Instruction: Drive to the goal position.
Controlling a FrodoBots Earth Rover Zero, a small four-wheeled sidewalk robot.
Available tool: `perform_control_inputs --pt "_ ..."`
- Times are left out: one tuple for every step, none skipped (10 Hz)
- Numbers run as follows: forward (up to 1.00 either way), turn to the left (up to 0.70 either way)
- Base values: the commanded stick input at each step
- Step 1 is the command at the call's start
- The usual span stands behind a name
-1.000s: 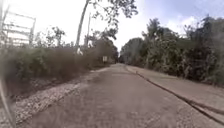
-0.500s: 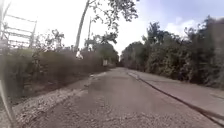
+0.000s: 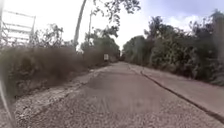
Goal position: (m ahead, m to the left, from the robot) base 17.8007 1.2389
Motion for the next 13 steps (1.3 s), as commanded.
perform_control_inputs --pt "0.70 0.00" --pt "0.70 0.00" --pt "0.70 0.00" --pt "0.70 0.00" --pt "0.70 0.00" --pt "0.70 0.00" --pt "0.70 0.00" --pt "0.70 0.00" --pt "0.70 0.00" --pt "0.70 0.00" --pt "0.70 0.00" --pt "0.70 0.00" --pt "0.70 0.00"
